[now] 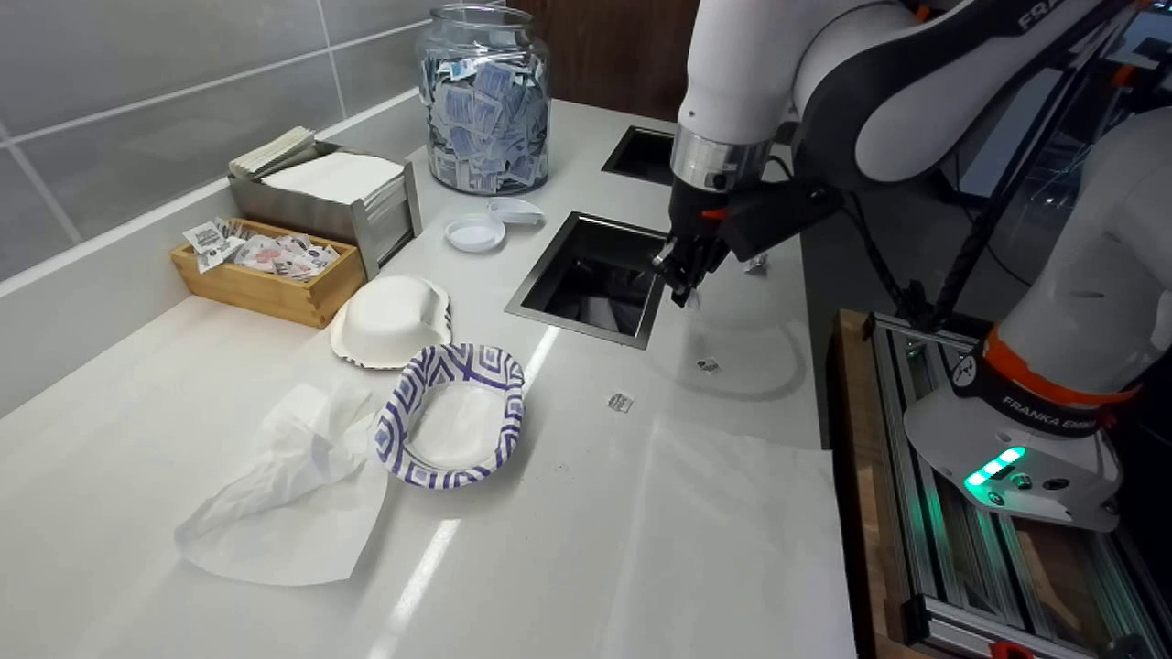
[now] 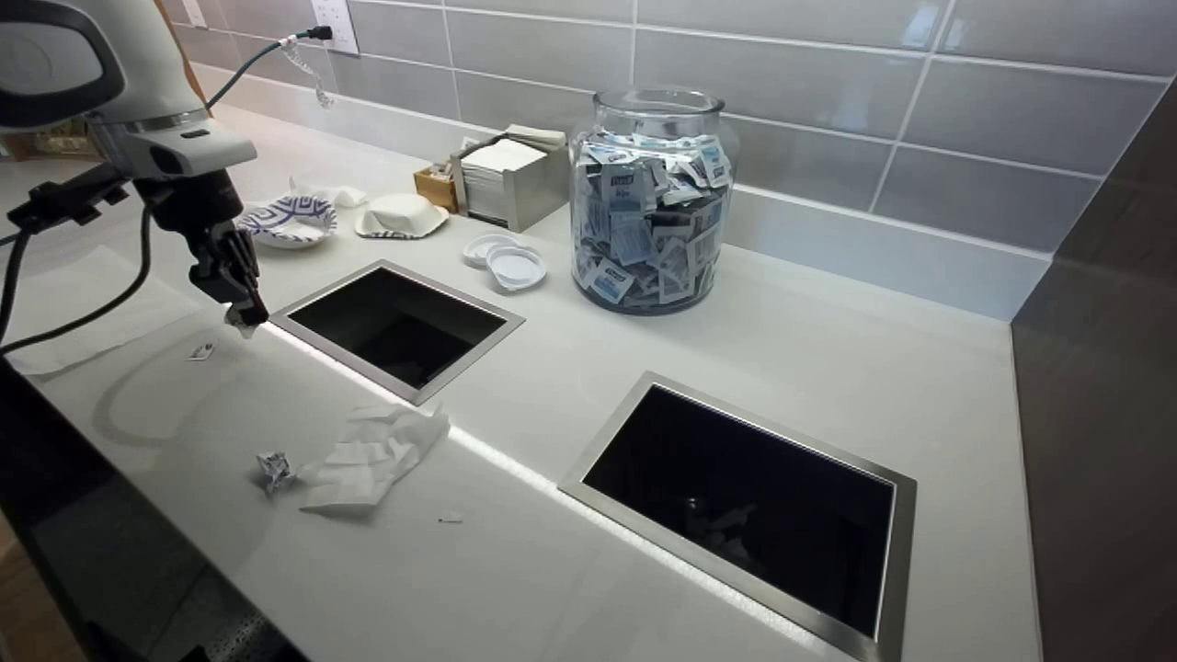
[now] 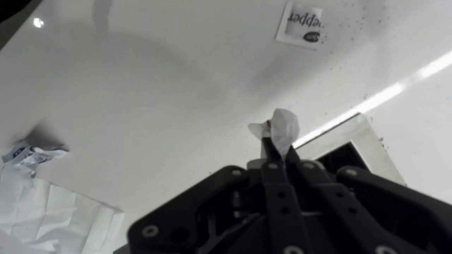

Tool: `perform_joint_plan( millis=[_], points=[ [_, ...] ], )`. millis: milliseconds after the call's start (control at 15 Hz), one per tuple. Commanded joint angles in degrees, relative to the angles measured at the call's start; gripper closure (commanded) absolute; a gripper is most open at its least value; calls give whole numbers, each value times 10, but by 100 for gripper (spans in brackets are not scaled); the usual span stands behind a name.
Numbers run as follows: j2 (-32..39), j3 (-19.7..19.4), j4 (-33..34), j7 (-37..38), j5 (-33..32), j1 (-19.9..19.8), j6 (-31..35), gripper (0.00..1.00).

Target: Put the small packet inside the sink

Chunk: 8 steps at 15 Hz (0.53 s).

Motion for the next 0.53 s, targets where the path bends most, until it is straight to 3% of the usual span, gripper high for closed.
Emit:
perform_joint_plan(
  millis=[0, 467],
  points=[
    [-89, 10, -16, 36, -40, -30, -28, 96],
    [-164, -1, -9, 29, -66, -113, -16, 96]
  ],
)
